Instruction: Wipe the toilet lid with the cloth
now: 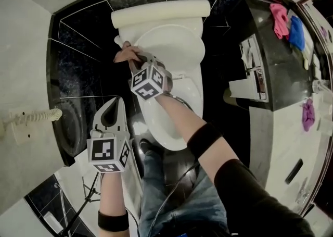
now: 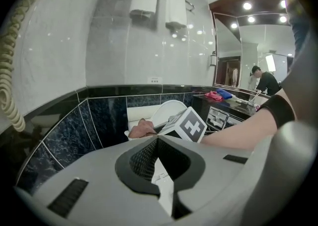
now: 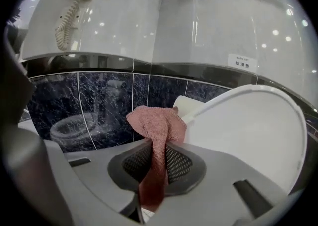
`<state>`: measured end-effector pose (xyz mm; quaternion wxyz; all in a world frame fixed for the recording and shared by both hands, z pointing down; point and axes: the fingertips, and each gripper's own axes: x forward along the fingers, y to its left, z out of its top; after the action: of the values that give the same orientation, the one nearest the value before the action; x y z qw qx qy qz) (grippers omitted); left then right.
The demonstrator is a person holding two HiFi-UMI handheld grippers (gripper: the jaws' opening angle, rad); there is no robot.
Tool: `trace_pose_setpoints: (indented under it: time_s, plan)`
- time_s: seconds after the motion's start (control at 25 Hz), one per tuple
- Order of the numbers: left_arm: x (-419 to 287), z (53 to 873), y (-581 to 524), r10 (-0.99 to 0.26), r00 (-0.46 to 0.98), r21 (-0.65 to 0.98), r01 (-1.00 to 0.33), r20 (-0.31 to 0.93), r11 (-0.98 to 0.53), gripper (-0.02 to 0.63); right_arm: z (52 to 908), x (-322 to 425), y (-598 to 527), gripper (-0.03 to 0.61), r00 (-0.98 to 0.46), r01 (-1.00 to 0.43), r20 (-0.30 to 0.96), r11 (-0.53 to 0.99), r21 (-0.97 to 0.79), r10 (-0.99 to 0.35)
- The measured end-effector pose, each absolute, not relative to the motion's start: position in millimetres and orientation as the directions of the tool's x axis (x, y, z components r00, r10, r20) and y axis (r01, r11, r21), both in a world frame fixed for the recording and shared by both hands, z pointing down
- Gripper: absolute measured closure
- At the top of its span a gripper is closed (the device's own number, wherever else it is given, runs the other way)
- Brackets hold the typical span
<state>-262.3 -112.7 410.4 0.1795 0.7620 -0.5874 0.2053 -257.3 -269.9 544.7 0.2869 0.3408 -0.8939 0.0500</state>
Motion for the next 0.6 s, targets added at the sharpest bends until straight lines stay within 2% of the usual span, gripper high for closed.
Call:
trace_pose_setpoints:
  time_s: [0.16,0.6]
  plan:
    - [-265,416,-110,-0.815,0.224,0.032,-0.969,0.535,-0.245,0.612,548,-246,-283,0.508,-0.583,-0.658,0.542,0.743,0.121,-0.605]
    - [-225,415,-116,-0.807,0.271,0.065,-0.958,0.525,-0.28,0.612,539,-60,-325,0.508,-0.34,-0.857,0.555,0.493,0.15,-0.759]
